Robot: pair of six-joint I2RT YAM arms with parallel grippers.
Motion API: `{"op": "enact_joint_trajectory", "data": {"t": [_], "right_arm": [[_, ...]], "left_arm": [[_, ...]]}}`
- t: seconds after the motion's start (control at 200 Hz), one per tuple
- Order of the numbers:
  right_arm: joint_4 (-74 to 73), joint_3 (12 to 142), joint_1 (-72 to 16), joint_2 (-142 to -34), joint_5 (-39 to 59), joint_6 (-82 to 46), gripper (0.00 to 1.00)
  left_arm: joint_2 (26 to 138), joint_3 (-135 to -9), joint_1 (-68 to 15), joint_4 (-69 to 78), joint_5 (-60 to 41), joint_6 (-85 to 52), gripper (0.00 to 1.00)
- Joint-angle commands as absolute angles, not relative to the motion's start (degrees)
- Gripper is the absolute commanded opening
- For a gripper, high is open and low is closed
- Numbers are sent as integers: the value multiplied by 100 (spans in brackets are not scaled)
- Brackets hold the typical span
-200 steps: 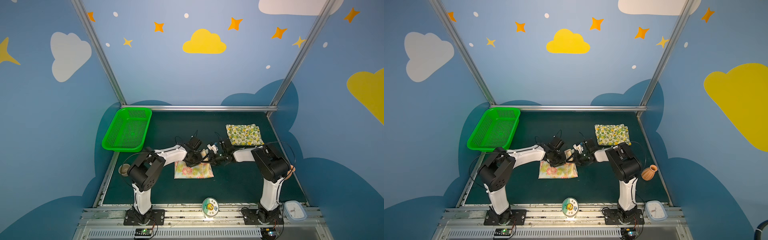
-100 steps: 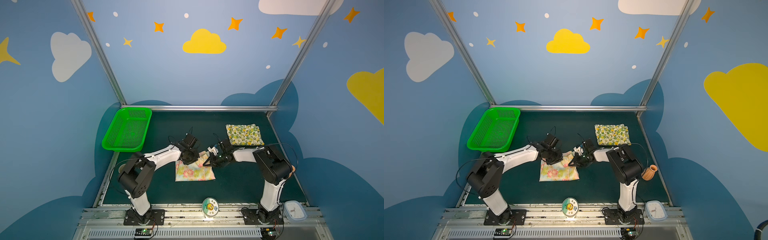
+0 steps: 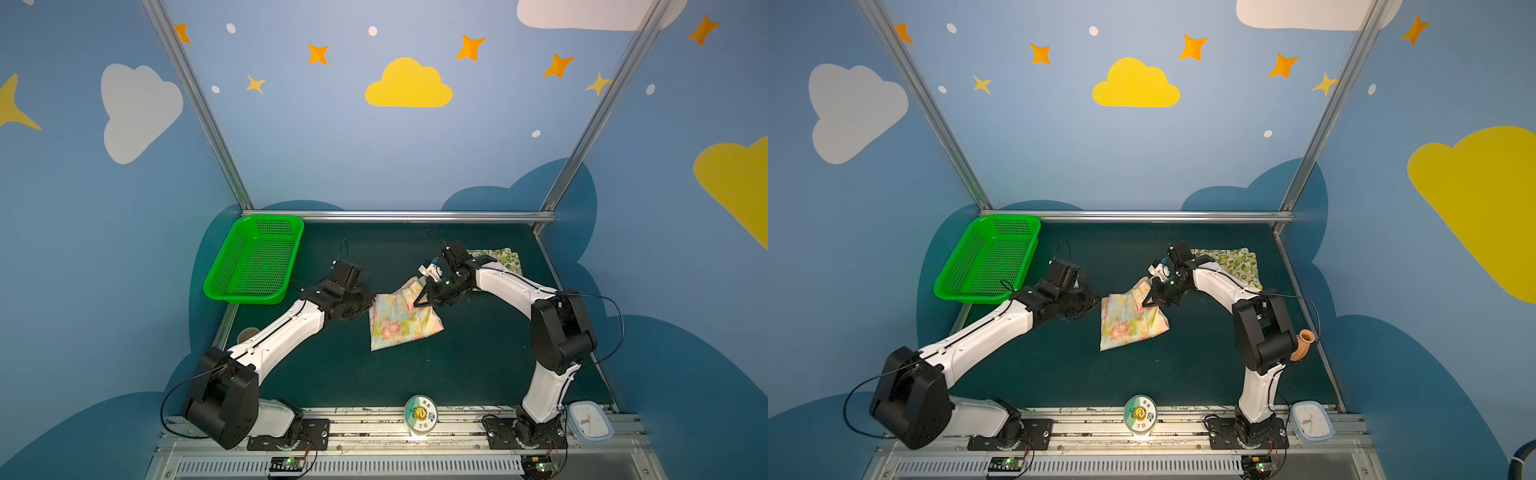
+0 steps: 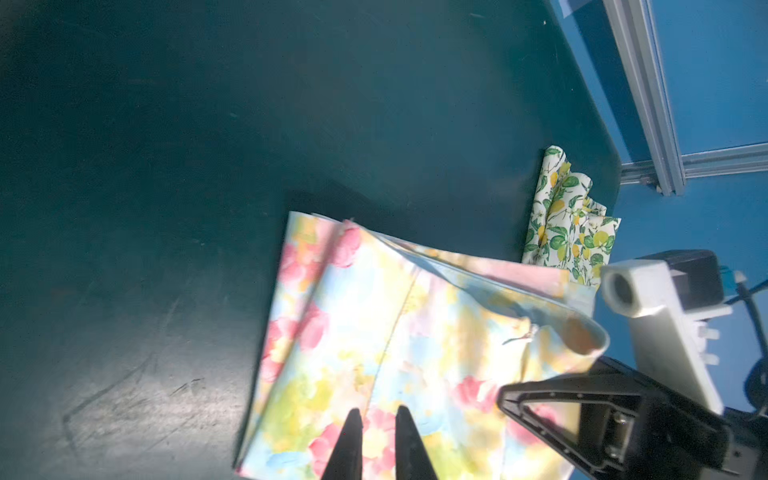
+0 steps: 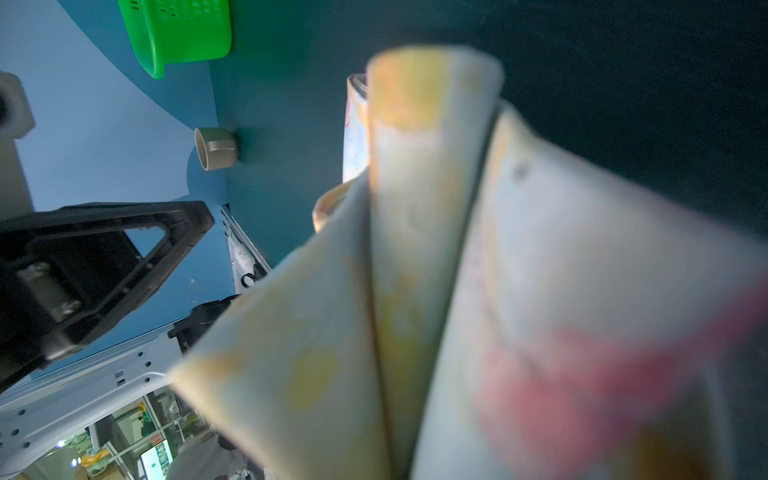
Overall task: Fold and stack the skirts
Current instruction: 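Lift the floral skirt with the right gripper toward the lemon-print skirt while the left withdraws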
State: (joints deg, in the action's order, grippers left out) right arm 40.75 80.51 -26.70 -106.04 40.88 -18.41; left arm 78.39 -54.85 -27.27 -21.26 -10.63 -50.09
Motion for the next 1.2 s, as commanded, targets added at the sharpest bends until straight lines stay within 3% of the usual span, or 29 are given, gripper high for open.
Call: {"op": "enact_joint_trajectory", "data": {"t": [0.0,0.345,0.791,1.191], "right_arm": [[5132,8573,-2545,-10564,3957,-1322,0],[6551,10351,-2092,-11221,4223,-440,0],[8311,12845,-1474,-12507,4338,358,0],[8402,13457,-625,-12898,5554,1039,0]], "left_arm": [[7518,-5385,-2661,-2272,-899,-5063,18],[7166,-5346,-2502,-2432,-857,-4993,20],[7631,-5766,-2354,-2338,-1177,-4746,19],[8219,-6082,-2269,-2225,-1396,-4683,19]]}}
